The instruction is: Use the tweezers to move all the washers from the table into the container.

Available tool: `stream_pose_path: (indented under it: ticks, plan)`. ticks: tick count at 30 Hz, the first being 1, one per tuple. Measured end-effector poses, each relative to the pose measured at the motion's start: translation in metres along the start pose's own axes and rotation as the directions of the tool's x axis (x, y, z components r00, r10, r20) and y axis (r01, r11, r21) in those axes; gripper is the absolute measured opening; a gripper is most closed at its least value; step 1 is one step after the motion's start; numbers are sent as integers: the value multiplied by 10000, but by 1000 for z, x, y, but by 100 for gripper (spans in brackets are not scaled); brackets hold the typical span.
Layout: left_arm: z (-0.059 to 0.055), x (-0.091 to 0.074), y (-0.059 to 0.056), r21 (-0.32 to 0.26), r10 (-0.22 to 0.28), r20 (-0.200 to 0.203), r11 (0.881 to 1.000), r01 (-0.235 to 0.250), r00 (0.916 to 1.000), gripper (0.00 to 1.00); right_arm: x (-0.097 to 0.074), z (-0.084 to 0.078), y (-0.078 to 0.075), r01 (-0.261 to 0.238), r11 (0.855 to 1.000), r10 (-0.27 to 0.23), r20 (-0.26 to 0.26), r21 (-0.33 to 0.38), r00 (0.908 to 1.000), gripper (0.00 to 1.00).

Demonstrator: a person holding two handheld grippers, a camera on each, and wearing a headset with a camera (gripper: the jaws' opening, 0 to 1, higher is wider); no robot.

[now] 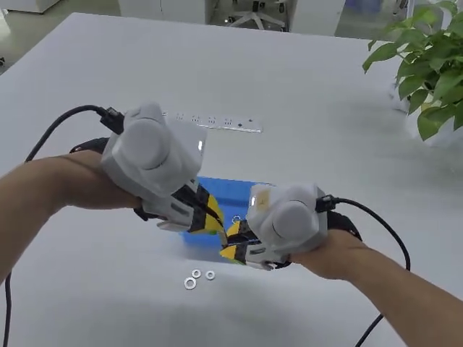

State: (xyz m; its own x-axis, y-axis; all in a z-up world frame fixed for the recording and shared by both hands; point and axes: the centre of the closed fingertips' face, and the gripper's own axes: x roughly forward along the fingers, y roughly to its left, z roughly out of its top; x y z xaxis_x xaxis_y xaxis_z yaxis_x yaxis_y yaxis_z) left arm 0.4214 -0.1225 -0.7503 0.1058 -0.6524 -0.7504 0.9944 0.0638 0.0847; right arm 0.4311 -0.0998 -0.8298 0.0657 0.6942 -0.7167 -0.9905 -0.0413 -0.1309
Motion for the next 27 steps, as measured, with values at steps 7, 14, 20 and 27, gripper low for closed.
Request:
stream_pose_path:
  ticks: [7, 14, 20, 27]
  plan:
    - [-13, 5, -9, -158, -113, -165, 9998, 110, 9998, 6, 12, -3, 13, -246, 9997, 246, 1, 44, 9997, 11]
    - [-21, 8, -15, -276, -174, -283, 9995, 166, 9994, 6, 21, -5, 20, -445, 9990, 444, 79, 58, 9990, 11]
    - [-29, 11, -16, -357, -220, -377, 9991, 207, 9990, 6, 29, -7, 23, -541, 9985, 540, 101, 32, 9985, 12]
    - [-34, 14, -18, -472, -280, -404, 9985, 261, 9988, 6, 34, -9, 26, -659, 9978, 658, 117, 96, 9978, 12]
